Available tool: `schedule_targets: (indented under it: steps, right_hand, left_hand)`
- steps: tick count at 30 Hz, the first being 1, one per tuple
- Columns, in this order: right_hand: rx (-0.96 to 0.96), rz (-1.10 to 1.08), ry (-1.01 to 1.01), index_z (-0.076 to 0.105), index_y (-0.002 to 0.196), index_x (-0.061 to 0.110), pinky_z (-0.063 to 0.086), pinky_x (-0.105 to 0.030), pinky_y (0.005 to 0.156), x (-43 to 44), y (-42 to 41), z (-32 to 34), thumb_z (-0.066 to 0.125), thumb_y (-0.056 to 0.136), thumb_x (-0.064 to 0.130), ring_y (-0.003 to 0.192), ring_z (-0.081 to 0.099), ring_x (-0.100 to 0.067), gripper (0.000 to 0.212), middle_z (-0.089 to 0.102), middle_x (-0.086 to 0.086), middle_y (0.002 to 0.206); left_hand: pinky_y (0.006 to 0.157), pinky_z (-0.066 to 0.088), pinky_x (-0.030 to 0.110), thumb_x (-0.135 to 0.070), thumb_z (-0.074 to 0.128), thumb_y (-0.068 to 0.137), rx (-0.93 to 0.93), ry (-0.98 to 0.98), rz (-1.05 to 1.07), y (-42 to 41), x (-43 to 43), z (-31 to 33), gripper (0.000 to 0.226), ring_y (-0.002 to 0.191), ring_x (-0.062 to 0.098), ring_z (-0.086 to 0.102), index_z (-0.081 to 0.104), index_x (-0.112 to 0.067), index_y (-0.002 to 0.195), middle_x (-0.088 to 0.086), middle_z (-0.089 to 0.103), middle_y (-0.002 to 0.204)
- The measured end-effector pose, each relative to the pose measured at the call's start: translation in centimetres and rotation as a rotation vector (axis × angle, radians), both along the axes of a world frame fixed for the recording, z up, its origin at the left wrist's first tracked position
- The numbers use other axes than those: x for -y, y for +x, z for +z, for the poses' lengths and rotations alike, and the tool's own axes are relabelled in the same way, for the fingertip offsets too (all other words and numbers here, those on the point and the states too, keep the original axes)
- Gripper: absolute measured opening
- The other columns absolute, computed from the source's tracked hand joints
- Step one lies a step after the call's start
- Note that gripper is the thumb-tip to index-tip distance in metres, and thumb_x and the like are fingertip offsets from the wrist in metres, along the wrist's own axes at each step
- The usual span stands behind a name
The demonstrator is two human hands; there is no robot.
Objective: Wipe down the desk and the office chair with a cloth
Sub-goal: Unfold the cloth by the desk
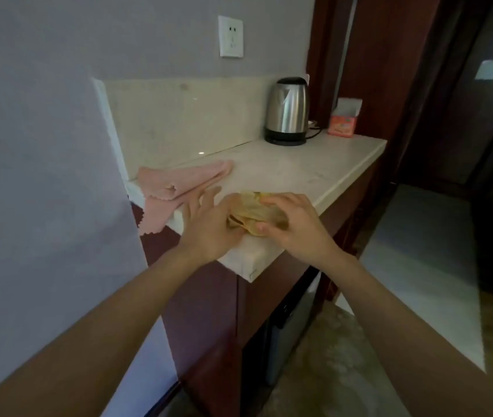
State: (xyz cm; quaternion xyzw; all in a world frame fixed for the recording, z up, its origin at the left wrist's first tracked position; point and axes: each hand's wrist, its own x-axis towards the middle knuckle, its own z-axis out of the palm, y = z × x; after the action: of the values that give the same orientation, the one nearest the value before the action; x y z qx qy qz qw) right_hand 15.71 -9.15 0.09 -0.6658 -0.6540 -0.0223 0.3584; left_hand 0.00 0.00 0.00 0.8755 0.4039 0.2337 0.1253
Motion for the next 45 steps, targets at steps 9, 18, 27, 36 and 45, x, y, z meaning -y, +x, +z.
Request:
schedule_targets:
  steps: [9, 18, 27, 36, 45]
  right_hand:
    - [0.312, 0.087, 0.093, 0.061, 0.118, 0.015, 0.045, -0.034, 0.079, -2.8, 2.9, 0.3, 0.060, 0.088, 0.038, 0.097, 0.057, -0.023, 0.038, 0.065, -0.005, 0.108]
    - [0.009, 0.461, 0.242, 0.068, 0.100, 0.015, 0.044, -0.028, 0.058, -0.9, -8.6, 1.7, 0.067, 0.083, 0.021, 0.071, 0.060, -0.017, 0.018, 0.068, 0.001, 0.080]
    - [-0.519, 1.096, -0.294, 0.069, 0.080, 0.019, 0.050, -0.027, 0.063, 9.3, -30.0, -2.3, 0.068, 0.084, 0.024, 0.067, 0.062, -0.011, 0.006, 0.067, 0.005, 0.068]
    - [-0.801, 1.446, -0.974, 0.070, 0.095, 0.022, 0.054, -0.027, 0.074, 33.8, -52.9, -9.9, 0.063, 0.088, 0.022, 0.085, 0.068, -0.011, 0.009, 0.072, 0.004, 0.088]
    - [-0.504, 1.753, -1.333, 0.063, 0.099, 0.049, 0.053, -0.014, 0.068, 52.7, -64.9, -13.9, 0.052, 0.094, 0.033, 0.089, 0.064, 0.004, 0.020, 0.068, 0.023, 0.096]
  left_hand:
    - [0.112, 0.007, 0.054, -0.029, 0.051, 0.093, -0.076, 0.257, 0.195, 3.5, 0.3, 1.2, 0.028, 0.134, 0.029, 0.019, 0.062, -0.027, 0.119, -0.003, 0.039, 0.143]
    - [0.074, 0.042, 0.019, -0.001, 0.055, 0.086, 0.396, 0.159, 0.458, -7.8, 8.9, 2.3, 0.019, 0.085, 0.015, 0.057, 0.064, -0.009, 0.100, 0.006, 0.064, 0.095]
    - [0.078, 0.051, 0.017, -0.008, 0.073, 0.079, 0.870, 0.091, 0.941, -27.0, 29.0, -2.0, 0.046, 0.093, 0.006, 0.061, 0.051, -0.023, 0.117, -0.008, 0.058, 0.110]
    - [0.069, 0.046, 0.007, -0.017, 0.065, 0.087, 0.978, 0.168, 1.594, -40.7, 57.0, -9.7, 0.018, 0.088, -0.002, 0.059, 0.064, -0.024, 0.104, -0.003, 0.062, 0.109]
    - [0.085, 0.056, 0.033, -0.041, 0.051, 0.093, 1.508, 0.230, 1.831, -48.1, 73.0, -13.0, 0.033, 0.100, 0.010, 0.066, 0.059, -0.027, 0.122, -0.005, 0.067, 0.110]
